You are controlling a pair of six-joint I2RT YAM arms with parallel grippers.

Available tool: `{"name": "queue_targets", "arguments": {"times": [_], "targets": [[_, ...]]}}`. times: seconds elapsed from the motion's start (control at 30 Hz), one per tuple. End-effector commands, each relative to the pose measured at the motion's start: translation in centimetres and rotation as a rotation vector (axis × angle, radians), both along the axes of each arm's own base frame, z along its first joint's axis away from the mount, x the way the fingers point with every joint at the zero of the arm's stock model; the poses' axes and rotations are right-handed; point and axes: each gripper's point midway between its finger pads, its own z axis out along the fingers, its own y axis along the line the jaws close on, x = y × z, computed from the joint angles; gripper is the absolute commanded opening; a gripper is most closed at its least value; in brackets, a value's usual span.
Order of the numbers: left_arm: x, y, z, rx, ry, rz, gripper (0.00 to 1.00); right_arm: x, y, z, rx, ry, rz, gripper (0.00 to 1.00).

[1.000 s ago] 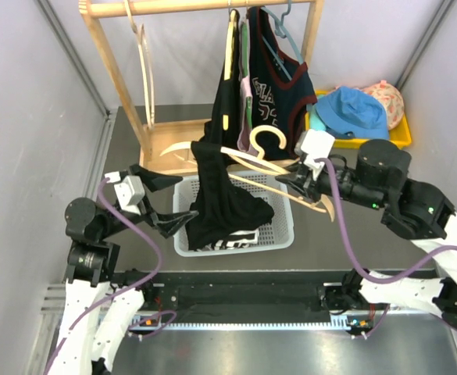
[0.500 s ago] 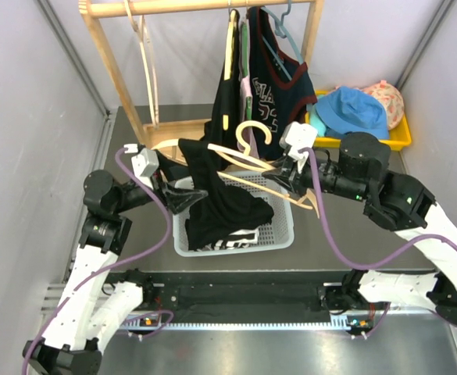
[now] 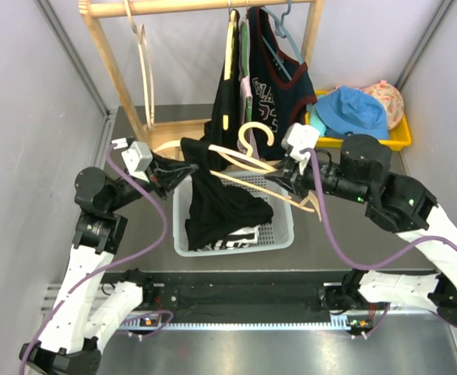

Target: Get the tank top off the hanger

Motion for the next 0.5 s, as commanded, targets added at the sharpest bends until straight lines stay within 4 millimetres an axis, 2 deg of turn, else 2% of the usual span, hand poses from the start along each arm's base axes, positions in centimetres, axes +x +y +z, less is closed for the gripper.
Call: {"name": "queue_targets", "arguments": {"times": [0.0, 0.13, 0.2, 0.23, 0.3, 0.4, 0.43, 0.47], "targets": [[1.3, 2.3, 5.3, -0.013, -0.202, 0.199, 0.0, -1.4, -2.6, 1.9, 0.078, -0.023, -0.037, 0.0], [3.8, 5.0, 6.8, 0.001, -0.246, 0.414, 0.0, -3.4, -5.2, 1.8, 0.101, 0.0, -0.049, 0.0], [5.0, 6.5, 7.5, -0.005, -0.255, 0.521, 0.0, -5.1, -6.6, 1.8, 0.11, 0.02, -0.027, 0.0], [5.7, 6.7, 6.8, 0.013, -0.227, 0.543, 0.0, -5.8, -7.2, 2.1, 0.119, 0.025, -0.017, 0.0], [6.2, 7.1, 6.4, 0.017, -0.212, 0.568, 0.0, -7.6, -8.2, 2.2, 0.128, 0.044, 0.024, 0.0], [6.1, 5.7, 5.7, 0.023, -0.181, 0.489, 0.0, -9.2, -9.7, 3.1, 0.154, 0.036, 0.049, 0.0], [5.3, 4.2, 5.0, 0.038, -0.171, 0.38, 0.0, -9.6, -10.2, 3.7, 0.171, 0.023, 0.052, 0.0], [4.8, 3.4, 4.7, 0.034, -0.153, 0.325, 0.0, -9.9, -10.4, 4.0, 0.178, 0.015, 0.058, 0.0]]}}
